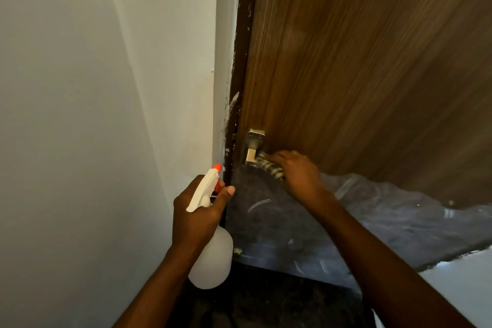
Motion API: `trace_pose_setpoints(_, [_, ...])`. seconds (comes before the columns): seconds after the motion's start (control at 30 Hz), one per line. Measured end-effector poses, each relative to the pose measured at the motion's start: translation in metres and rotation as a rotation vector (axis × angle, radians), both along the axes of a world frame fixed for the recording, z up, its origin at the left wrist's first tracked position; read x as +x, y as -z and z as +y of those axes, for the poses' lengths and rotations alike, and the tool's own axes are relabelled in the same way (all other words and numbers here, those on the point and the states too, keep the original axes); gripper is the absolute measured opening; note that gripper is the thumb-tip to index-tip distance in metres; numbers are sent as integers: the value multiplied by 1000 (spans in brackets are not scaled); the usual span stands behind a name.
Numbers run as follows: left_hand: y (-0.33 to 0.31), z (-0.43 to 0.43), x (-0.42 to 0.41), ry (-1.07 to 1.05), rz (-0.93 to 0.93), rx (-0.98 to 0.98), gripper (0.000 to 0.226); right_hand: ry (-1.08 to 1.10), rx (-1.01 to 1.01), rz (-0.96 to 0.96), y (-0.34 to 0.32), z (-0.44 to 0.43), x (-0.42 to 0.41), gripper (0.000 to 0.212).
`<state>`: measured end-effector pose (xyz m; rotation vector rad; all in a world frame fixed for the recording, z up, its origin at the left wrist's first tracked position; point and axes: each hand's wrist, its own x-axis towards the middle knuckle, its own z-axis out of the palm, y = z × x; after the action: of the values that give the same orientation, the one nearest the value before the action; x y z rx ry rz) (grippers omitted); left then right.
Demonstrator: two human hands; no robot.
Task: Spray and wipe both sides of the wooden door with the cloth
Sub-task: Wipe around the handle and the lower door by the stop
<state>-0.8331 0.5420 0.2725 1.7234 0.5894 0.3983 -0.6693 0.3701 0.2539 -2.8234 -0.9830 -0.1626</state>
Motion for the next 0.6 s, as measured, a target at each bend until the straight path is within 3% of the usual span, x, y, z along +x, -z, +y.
trace_pose_setpoints(0.13, [2,-6,1,17,-1,-11,45,26,-124,-49,-6,-49,3,41])
trace_pose_setpoints(0.2, [3,-8,1,25,2,-18,48,119,-76,-65,-9,-49,1,35])
trace_pose_setpoints(0.3, [4,-9,0,39,-6,-5,46,161,28,-144,-3,-16,-13,36])
trace_pose_setpoints(0.4, [4,-6,-2,26,-20,20,48,91,18,-132,7,43,-30,48])
trace_pose_setpoints(0.6, [6,-1,-3,4,1,40,58,190,-26,-123,10,96,-22,52])
